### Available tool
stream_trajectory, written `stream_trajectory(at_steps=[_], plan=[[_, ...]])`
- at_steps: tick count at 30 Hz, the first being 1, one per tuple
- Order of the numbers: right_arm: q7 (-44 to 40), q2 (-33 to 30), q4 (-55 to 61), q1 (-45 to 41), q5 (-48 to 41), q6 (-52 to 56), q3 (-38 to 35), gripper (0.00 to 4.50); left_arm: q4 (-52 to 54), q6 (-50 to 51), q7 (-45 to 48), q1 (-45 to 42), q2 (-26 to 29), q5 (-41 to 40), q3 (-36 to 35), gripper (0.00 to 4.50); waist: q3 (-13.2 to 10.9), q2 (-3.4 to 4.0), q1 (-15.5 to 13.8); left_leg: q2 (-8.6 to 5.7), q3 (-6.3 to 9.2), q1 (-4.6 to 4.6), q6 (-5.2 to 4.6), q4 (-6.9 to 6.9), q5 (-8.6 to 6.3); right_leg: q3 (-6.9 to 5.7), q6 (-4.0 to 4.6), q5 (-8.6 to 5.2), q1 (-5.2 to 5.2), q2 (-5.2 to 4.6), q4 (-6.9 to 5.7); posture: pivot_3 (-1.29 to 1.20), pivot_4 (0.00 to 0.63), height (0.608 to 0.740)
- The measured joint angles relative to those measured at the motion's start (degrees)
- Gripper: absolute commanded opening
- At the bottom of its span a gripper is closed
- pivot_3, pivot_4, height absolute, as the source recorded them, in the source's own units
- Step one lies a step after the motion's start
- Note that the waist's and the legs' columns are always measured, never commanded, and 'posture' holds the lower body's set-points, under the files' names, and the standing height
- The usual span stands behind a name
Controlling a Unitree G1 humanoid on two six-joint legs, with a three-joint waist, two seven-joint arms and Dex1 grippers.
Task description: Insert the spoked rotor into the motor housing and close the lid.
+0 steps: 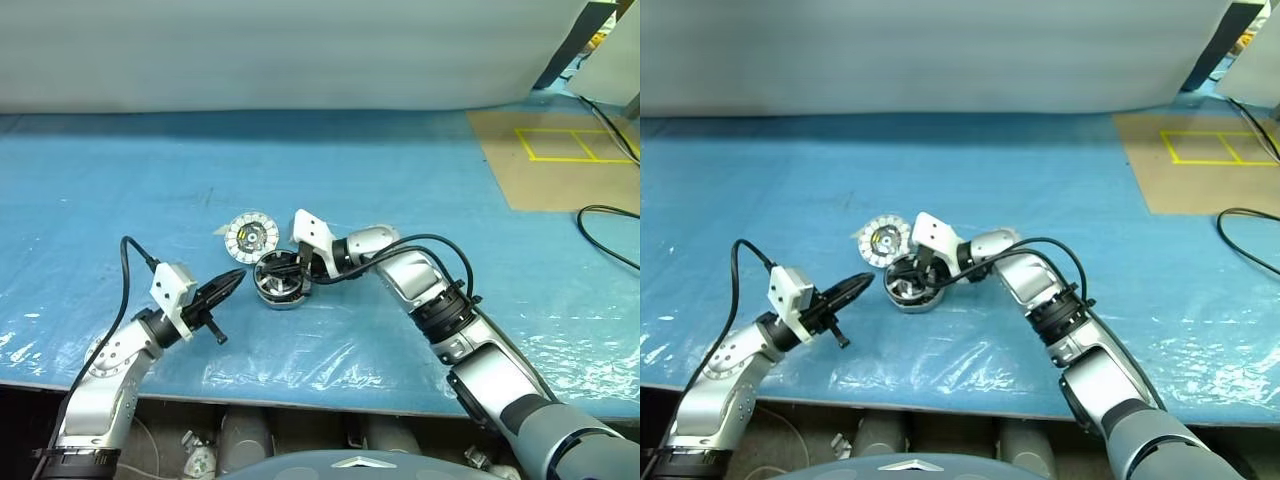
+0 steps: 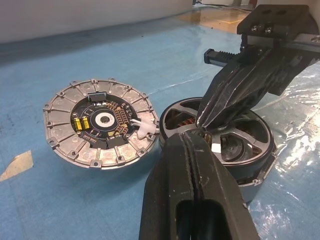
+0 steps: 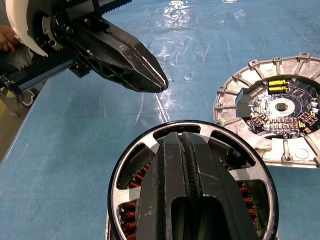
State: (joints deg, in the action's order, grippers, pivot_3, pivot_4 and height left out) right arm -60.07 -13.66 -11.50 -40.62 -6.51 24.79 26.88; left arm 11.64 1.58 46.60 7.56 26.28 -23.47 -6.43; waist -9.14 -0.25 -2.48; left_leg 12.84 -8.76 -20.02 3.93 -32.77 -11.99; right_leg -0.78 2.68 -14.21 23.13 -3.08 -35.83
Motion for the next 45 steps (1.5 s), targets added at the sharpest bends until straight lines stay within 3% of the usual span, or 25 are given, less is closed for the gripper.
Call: stream_trajectory(at_steps=[5,14,17,20,34,45], plan=[[-2.31,-2.6,1.78,-0.06,0.07,0.06,0.78,0.04,0.0,0.33,0.15,-0.13,0.43,-0.06,0.0,0.0,0.0,0.0,-0.01,0.0,0.0,0.05,0.0,0.0,0.0,0.0,0.0,0.0,-0.06,0.0,-0.01,0.0,0.15,0.74],[1.48,2.71,0.93,-0.39,-3.0,4.46,-4.75,0.04,-1.81,-0.48,0.98,-0.72,0.3,0.02,0.05,0.0,0.0,0.0,0.09,0.0,0.01,0.0,0.0,0.01,0.0,0.0,0.0,0.0,0.0,0.01,0.02,0.0,0.15,0.74],[1.64,2.16,0.93,-0.39,-2.83,4.63,-4.75,0.64,-2.83,-1.27,1.38,-0.71,0.27,0.07,0.06,0.0,0.0,0.0,0.06,0.0,0.01,-0.03,0.0,0.01,0.0,-0.01,-0.01,0.01,0.0,0.0,0.03,0.0,0.15,0.74],[1.34,1.53,1.01,-0.39,-2.75,5.75,-4.75,1.6,-3.52,-1.8,1.7,-0.73,0.24,0.07,0.06,0.0,0.0,0.0,0.04,0.0,0.02,-0.01,0.0,0.01,0.0,-0.01,-0.01,0.0,0.0,0.01,0.02,0.0,0.15,0.74],[-4.01,-4.45,4.74,-1.67,-1.75,7.93,-1.32,1.6,-5.44,-3.12,2.18,-1.25,-0.47,0.71,0.44,0.0,0.0,0.0,-0.02,0.01,0.02,0.0,0.0,0.01,0.0,-0.01,-0.03,0.02,0.0,0.01,0.01,0.0,0.15,0.74],[-4.68,-4.05,4.3,-3.66,-0.66,5.56,-0.59,1.6,-6.04,-3.13,1.99,-1.59,-0.84,0.99,0.49,0.0,0.0,0.0,-0.01,0.01,0.02,-0.01,0.0,0.01,0.0,-0.01,-0.01,0.0,0.0,0.01,0.01,0.0,0.15,0.74]])
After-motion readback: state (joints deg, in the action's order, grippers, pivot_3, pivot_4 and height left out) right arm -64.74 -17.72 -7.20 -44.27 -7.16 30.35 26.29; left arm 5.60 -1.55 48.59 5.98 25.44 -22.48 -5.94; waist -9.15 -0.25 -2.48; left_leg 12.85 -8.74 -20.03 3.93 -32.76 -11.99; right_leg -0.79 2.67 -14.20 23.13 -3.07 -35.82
